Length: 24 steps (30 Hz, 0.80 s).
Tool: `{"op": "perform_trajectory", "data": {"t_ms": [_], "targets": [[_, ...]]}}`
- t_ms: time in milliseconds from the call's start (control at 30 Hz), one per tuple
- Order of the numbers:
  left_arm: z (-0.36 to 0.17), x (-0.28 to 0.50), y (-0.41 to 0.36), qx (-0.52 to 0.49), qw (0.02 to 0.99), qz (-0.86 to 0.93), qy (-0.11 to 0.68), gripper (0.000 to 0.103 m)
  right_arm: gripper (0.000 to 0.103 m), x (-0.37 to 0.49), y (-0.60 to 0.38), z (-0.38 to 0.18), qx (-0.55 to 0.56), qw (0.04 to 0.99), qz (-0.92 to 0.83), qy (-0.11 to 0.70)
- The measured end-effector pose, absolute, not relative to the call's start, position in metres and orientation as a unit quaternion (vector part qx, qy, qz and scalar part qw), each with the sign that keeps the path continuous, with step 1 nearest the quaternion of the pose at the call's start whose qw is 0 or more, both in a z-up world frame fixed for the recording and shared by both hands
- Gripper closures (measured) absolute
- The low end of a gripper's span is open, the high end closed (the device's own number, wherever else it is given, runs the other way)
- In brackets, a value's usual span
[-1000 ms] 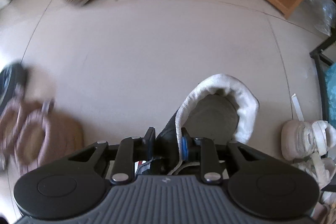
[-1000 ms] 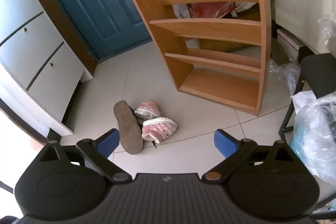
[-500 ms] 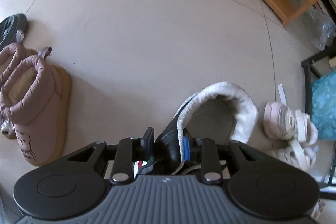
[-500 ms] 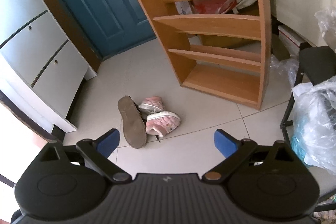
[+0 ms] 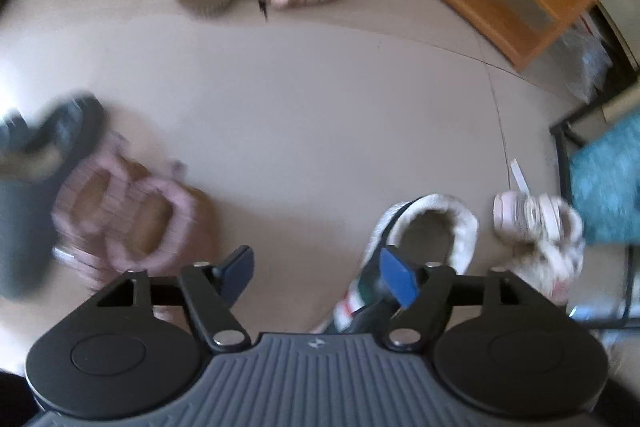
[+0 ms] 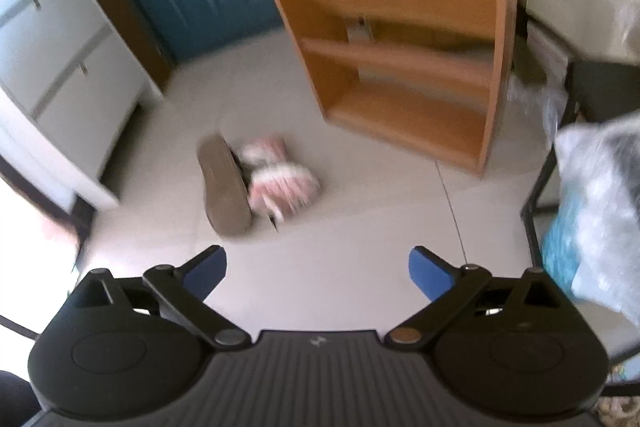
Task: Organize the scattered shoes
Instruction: 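Grasp the second black sneaker with the right tool while the left tool holds the first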
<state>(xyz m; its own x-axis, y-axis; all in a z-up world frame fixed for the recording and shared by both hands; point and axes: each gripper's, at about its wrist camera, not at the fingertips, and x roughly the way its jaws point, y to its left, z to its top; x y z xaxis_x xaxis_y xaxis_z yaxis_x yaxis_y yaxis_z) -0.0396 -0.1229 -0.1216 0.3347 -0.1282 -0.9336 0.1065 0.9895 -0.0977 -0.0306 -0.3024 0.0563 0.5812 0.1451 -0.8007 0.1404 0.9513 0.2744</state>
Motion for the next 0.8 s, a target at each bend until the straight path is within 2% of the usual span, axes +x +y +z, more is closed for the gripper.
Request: {"op": "perform_trajectory", "data": {"t_ms": [133,233,300,400,467,533,567,633,700,733,767,800], "targets": [[-0.070,-0.063,-0.099,0.056,0.807,-0.112,0.577,0.020,0.005,-0.018,-0.290,-0.004,0.155,0.834,0.001,0.529],[-0.046,-0.075,-0.077,0.056,0.805,-0.147,0.573,0.019,0.006,-0.017,-0.279,-0.030,0.139,0.826,-0.009,0.546],[-0.047,-0.075,-0.070,0.059,0.809,-0.167,0.560,0.018,0.010,-0.019,-0.266,-0.051,0.120,0.834,-0.026,0.538],[-0.053,-0.078,-0.059,0.067,0.806,-0.190,0.557,0.018,0.034,-0.027,-0.250,-0.089,0.107,0.836,-0.052,0.536],[-0.055,-0.075,-0.053,0.056,0.799,-0.187,0.569,0.019,0.069,-0.034,-0.242,-0.123,0.095,0.825,-0.070,0.553],[-0.054,-0.068,-0.039,0.029,0.800,-0.175,0.574,0.019,0.083,-0.038,-0.233,-0.151,0.065,0.811,-0.067,0.578],[-0.052,-0.062,-0.030,0.012,0.805,-0.162,0.571,0.019,0.083,-0.040,-0.228,-0.156,0.046,0.814,-0.063,0.575],[-0.047,-0.051,-0.014,-0.014,0.816,-0.135,0.563,0.019,0.080,-0.036,-0.222,-0.150,0.032,0.831,-0.053,0.553],[-0.042,-0.040,-0.005,-0.028,0.826,-0.113,0.552,0.019,0.057,-0.019,-0.210,-0.124,0.021,0.860,-0.036,0.508],[-0.040,-0.036,-0.002,-0.034,0.829,-0.108,0.548,0.018,0.027,-0.010,-0.205,-0.111,0.016,0.873,-0.030,0.487],[-0.034,-0.029,0.004,-0.046,0.835,-0.099,0.539,0.018,0.003,0.006,-0.195,-0.099,0.014,0.888,-0.025,0.458],[-0.030,-0.024,0.009,-0.053,0.838,-0.095,0.535,0.018,0.000,0.023,-0.184,-0.086,0.013,0.905,-0.021,0.426]]}}
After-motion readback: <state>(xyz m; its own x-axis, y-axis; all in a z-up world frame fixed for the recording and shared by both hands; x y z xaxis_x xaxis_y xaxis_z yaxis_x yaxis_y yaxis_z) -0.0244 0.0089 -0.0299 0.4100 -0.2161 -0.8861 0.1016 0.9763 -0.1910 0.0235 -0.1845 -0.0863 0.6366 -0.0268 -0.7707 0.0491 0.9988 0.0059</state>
